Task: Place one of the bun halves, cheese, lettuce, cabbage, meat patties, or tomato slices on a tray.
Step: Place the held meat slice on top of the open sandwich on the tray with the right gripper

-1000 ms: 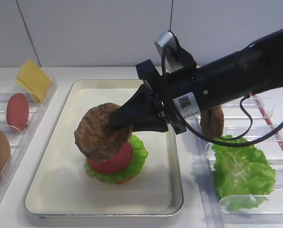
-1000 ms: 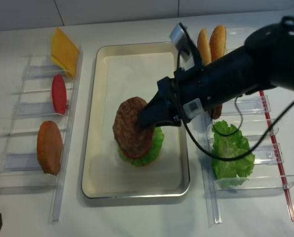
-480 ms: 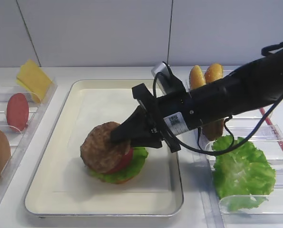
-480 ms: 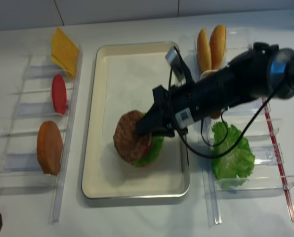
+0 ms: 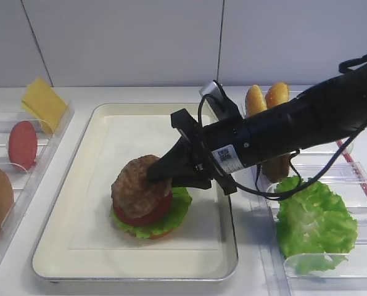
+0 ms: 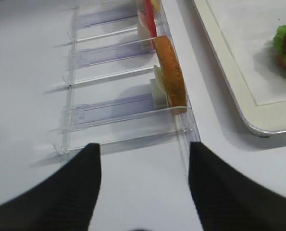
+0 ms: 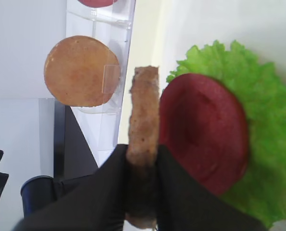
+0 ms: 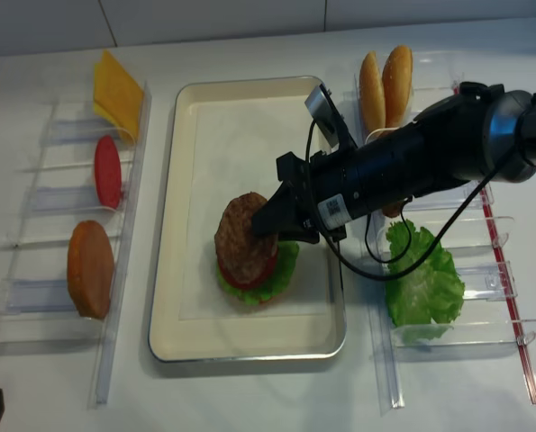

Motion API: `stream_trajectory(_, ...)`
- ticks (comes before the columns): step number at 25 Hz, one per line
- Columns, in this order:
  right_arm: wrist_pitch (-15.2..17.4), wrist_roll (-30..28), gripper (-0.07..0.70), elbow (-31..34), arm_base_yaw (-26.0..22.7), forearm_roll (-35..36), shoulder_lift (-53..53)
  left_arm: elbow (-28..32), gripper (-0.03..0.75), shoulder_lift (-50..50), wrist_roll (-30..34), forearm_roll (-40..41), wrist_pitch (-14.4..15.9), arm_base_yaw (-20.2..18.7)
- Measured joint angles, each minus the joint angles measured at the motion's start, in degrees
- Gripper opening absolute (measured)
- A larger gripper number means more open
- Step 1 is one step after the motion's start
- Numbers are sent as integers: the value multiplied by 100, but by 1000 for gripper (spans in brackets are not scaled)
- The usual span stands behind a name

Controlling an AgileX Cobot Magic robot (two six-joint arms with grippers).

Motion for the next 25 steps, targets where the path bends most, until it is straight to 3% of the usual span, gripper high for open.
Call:
stream_trajectory(8,-277,197,151,0,0,-244,0,0,396,0,0,0,0,0)
stream_trajectory(15,-282,213,150,0,0,-265,61,0,396,0,0,0,0,0)
stream_trajectory(19,-184,-66,153,0,0,-254,61,0,396,0,0,0,0,0)
stream_trajectory(22,-162,-161,258,0,0,-254,65,0,396,0,0,0,0,0)
stream_trajectory(25,-150,-185,476,0,0,-254,65,0,396,0,0,0,0,0)
